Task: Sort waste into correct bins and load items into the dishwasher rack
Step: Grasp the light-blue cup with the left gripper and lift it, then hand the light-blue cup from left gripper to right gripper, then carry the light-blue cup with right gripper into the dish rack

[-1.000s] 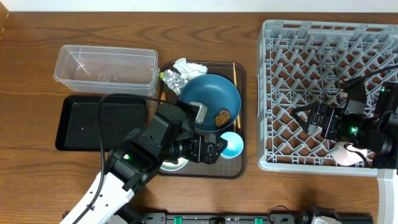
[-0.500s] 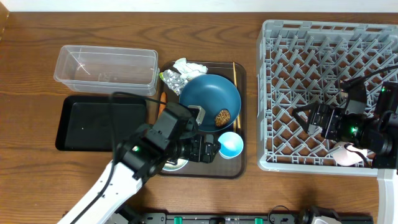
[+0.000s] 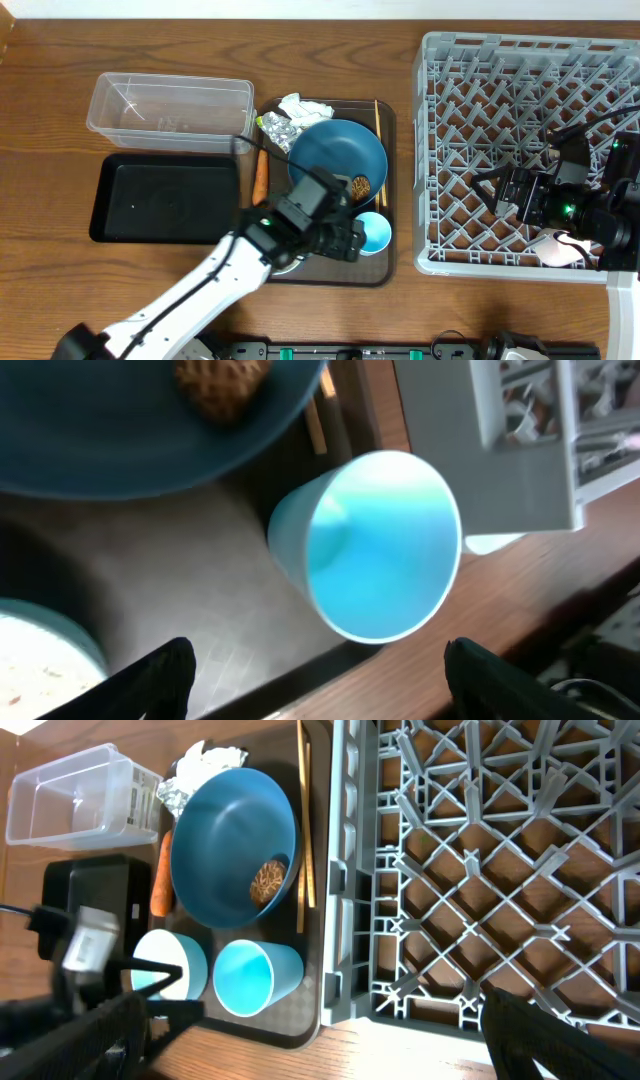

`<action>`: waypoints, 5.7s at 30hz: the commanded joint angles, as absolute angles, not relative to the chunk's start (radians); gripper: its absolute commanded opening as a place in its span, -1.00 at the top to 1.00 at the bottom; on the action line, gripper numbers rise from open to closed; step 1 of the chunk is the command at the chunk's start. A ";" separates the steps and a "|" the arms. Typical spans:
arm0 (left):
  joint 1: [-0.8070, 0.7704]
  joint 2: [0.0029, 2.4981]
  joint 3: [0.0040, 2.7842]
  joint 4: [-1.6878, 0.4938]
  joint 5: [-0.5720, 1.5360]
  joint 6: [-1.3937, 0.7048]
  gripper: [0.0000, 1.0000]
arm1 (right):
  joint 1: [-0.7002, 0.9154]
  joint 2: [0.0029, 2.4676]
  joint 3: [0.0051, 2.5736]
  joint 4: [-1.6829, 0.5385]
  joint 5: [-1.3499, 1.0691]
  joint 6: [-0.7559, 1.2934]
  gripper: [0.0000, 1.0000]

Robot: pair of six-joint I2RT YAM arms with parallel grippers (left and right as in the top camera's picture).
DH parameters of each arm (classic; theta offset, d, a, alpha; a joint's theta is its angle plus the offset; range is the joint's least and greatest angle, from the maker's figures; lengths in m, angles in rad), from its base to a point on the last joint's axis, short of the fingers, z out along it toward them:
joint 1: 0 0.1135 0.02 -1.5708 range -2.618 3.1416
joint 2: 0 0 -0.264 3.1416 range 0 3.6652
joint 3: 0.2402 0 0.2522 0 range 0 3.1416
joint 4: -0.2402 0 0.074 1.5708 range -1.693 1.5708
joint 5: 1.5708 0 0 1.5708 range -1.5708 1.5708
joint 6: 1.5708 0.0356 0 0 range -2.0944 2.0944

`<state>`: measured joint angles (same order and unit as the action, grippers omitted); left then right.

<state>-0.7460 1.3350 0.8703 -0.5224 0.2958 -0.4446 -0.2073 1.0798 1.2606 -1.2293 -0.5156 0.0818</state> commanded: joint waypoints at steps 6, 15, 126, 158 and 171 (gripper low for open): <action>-0.795 1.486 0.888 -0.453 0.163 -0.493 -0.32 | -0.196 1.078 1.272 -1.227 -0.512 0.063 -0.99; -0.795 1.530 0.888 -0.382 0.163 -0.496 0.41 | -0.196 1.078 1.272 -1.230 -0.512 0.063 -0.99; -0.207 1.184 0.943 0.265 1.495 -0.738 0.88 | 0.446 1.081 1.272 -0.722 -1.029 -0.150 -0.28; -0.212 1.184 0.943 0.265 1.480 -0.735 -0.79 | 0.425 1.029 1.273 -0.773 -0.724 -0.031 0.07; -0.123 1.188 0.942 0.264 1.485 -0.716 -0.96 | 0.067 0.878 1.273 -1.120 -0.031 0.286 -0.01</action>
